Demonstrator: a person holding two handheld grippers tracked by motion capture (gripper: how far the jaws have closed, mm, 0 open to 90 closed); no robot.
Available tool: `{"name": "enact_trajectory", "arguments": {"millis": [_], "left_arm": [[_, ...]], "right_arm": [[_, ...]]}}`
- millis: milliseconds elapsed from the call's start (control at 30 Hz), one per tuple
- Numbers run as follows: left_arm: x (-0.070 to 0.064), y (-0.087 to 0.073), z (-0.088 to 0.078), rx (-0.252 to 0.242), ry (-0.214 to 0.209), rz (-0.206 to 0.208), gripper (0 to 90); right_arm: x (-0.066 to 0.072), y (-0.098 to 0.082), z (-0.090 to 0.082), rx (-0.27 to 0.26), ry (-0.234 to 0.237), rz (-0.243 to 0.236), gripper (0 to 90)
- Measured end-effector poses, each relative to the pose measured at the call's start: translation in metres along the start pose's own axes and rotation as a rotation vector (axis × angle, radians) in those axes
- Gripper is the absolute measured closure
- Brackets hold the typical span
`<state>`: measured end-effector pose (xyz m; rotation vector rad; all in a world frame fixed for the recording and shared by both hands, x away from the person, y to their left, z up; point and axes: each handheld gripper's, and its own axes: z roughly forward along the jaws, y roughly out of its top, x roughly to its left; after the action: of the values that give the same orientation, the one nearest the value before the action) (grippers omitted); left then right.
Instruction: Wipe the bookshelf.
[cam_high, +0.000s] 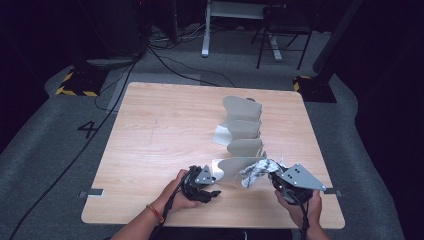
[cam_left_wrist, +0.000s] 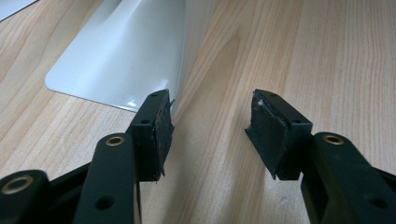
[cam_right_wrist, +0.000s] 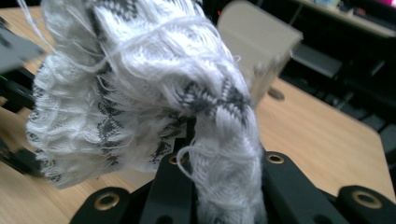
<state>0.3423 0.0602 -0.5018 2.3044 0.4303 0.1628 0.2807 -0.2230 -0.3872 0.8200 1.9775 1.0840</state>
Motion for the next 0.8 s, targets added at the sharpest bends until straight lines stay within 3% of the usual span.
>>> {"name": "enact_trajectory", "arguments": {"millis": [200,300,433,633,800], "left_arm": [[0.000,0.000,0.000,-0.002,0.000,-0.002,48.5],[0.000,0.000,0.000,0.000,0.001,-0.001,48.4],[0.000,0.000,0.000,-0.001,0.002,-0.002,48.3],[-0.001,0.000,0.000,-0.003,0.003,-0.002,48.3],[0.000,0.000,0.000,-0.001,0.003,0.000,48.3]], "right_arm": [[0.030,0.014,0.011,-0.012,0.020,-0.111,82.0],[0.048,0.013,0.023,-0.005,0.020,-0.171,82.5],[0.067,0.003,0.040,0.042,0.040,-0.233,82.7],[0.069,-0.021,0.059,0.124,0.029,-0.278,82.9],[0.060,-0.035,0.064,0.166,0.024,-0.258,82.9]]}}
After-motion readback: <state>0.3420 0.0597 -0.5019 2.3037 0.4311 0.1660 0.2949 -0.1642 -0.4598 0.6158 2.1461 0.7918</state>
